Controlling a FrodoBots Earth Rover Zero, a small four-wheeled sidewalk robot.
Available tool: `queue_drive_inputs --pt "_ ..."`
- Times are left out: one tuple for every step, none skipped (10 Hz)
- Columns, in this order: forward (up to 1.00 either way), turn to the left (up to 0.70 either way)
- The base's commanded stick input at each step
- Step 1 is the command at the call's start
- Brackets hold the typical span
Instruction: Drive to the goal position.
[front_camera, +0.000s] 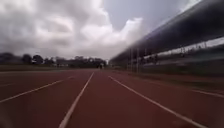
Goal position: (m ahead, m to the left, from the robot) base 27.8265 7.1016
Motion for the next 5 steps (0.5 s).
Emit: queue_drive_inputs --pt "0.70 -0.35" --pt "0.70 -0.35" --pt "0.70 0.00" --pt "0.70 0.00" --pt "0.70 0.00"
